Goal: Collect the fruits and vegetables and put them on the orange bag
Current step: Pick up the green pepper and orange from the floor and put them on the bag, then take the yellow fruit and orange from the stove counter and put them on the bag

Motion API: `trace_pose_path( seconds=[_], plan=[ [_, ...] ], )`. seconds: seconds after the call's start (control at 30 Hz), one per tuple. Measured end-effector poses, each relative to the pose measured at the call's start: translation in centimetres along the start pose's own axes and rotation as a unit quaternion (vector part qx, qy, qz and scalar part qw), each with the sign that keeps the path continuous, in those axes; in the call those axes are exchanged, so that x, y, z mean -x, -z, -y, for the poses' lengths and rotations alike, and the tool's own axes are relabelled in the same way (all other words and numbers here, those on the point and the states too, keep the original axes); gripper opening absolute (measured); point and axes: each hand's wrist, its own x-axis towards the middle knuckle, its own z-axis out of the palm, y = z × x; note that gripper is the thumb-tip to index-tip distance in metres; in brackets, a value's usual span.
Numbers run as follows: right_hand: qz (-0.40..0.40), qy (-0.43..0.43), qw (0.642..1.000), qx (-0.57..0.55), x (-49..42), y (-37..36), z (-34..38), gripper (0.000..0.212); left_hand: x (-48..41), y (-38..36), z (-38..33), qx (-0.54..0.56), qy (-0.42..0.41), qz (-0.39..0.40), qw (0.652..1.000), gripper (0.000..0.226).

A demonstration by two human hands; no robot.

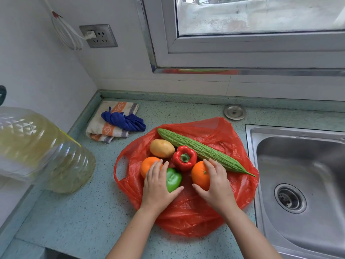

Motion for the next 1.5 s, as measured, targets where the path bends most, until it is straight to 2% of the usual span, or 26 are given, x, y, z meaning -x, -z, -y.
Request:
trace_pose_path(
  seconds=[0.37, 0.67, 0.93, 1.2, 1.37, 1.5],
  plan=[
    [0.003, 0.001, 1.000, 0.004, -0.8, -0.8, 0.9, 0.078, -0.7, -0.5, -0.3, 0.002, -0.002, -0.003, 1.000, 0.084],
    [-0.024, 0.014, 0.999, 0.032, 0.0, -0.3, 1.7, 0.077, 0.2, 0.4, 0.2, -0.010, -0.002, -0.003, 1.000, 0.083],
    [-0.048, 0.093, 0.991, 0.079, 1.3, 0.8, 4.4, 0.045, 2.9, 2.8, 1.2, -0.003, 0.003, -0.072, 0.997, 0.064],
    [-0.045, 0.173, 0.978, 0.106, 5.7, 0.9, 9.8, 0.040, 9.7, 7.2, 3.3, 0.013, 0.013, -0.106, 0.994, 0.051],
    [-0.008, 0.211, 0.972, 0.100, 9.5, 0.3, 14.2, 0.056, 15.3, 10.0, 5.1, 0.014, 0.032, -0.134, 0.990, 0.048],
    [0.014, 0.251, 0.966, 0.063, 12.8, -0.7, 17.8, 0.044, 20.1, 11.2, 6.6, 0.038, 0.057, -0.166, 0.984, 0.047]
  ],
)
